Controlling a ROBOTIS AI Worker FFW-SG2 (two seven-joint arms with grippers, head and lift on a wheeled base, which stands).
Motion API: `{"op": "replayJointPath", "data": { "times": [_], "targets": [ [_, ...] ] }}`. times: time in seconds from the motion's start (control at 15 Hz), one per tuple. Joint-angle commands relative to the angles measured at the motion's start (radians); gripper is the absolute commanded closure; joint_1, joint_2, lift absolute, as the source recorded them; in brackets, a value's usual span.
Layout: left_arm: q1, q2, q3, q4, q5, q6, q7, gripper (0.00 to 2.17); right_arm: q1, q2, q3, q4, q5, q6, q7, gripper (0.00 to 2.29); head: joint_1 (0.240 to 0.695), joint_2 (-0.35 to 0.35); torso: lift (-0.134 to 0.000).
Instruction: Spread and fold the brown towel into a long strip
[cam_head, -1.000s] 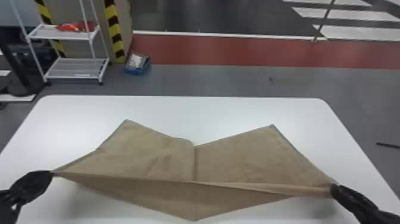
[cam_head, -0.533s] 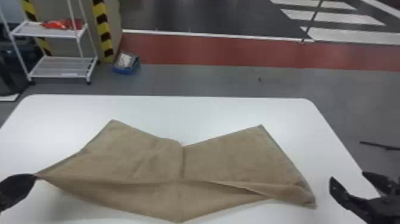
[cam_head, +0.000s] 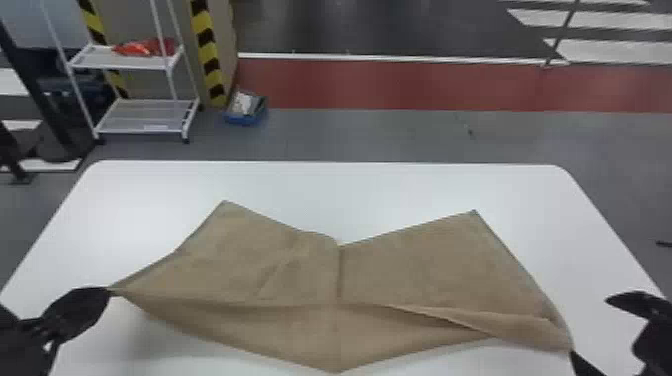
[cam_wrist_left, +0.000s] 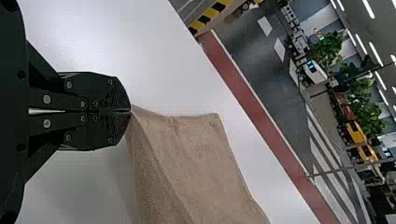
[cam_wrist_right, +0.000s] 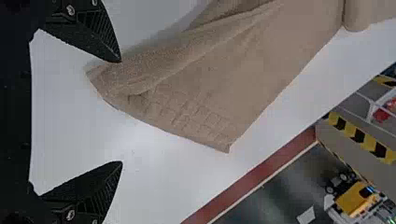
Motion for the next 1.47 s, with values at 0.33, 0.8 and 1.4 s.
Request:
{"op": "replayJointPath", "data": {
  "times": [0.33, 0.8, 1.4],
  "targets": [
    [-0.002, -0.003, 0.001, 0.005, -0.004, 0.000, -0.005, 1.91, -0.122, -0.085, 0.115, 0.144, 0.114, 0.160, 0.159, 0.41, 0.695, -0.041, -0.112],
    [-0.002, -0.003, 0.000, 0.005, -0.007, 0.000, -0.003, 1.91, -0.136, -0.100, 0.076, 0.147, 0.043, 0.160, 0.205, 1.48, 0.695, -0.028, -0.112],
    [0.004, -0.003, 0.055, -0.072, 0.016, 0.009, -0.018, 1.91, -0.134, -0.100, -0.103, 0.093, -0.204, 0.148, 0.275, 1.90, 0.695, -0.061, -0.112]
  ]
}}
